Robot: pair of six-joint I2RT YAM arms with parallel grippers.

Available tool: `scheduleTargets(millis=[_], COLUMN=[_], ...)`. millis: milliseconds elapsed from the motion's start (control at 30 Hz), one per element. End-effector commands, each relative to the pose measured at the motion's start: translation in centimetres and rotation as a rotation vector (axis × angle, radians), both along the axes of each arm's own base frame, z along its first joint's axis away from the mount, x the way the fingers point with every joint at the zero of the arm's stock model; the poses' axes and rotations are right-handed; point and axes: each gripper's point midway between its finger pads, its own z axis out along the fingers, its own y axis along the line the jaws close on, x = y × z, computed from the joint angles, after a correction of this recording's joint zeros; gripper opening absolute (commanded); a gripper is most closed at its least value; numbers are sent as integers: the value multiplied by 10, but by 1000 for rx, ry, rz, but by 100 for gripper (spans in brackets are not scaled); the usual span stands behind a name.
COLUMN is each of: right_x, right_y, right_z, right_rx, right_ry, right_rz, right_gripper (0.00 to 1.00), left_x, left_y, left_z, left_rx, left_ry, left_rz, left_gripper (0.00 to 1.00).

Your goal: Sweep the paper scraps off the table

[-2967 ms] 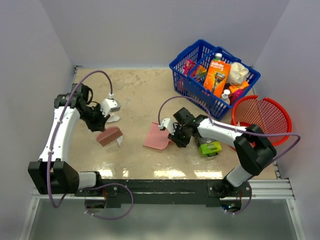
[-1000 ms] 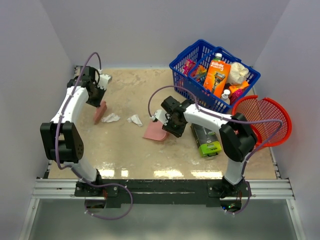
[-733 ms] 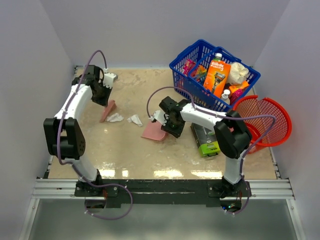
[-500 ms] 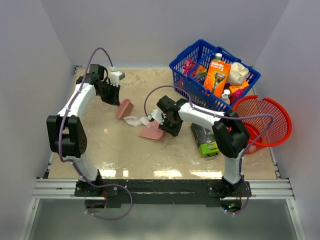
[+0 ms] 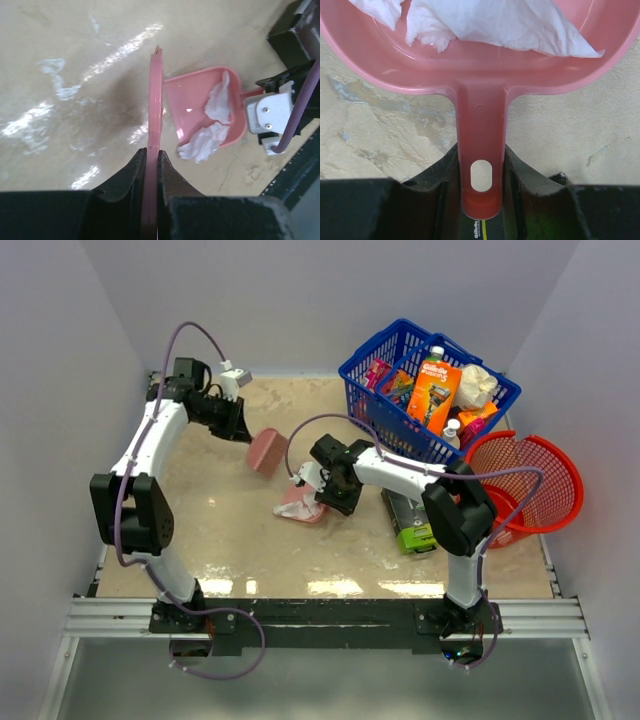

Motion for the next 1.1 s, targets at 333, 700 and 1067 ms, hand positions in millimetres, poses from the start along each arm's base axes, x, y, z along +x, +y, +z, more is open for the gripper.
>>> scheduleTargets(millis=[333, 700, 1067], right_x=[-38, -68, -75], right_y=[-36, -24, 13], right_z=[31, 26, 17], right_rx=[-47, -93, -79], right_ry=[-15, 18, 84], right_rz=[145, 288, 258], right_gripper=[0, 0, 0], left_x=[-59, -108, -107], left_y=[81, 78, -9], left_z=[27, -21, -51], left_rx=[437, 411, 17], left_ry=[-116, 61, 267], left_rz=[24, -10, -93], left_gripper=[0, 0, 0])
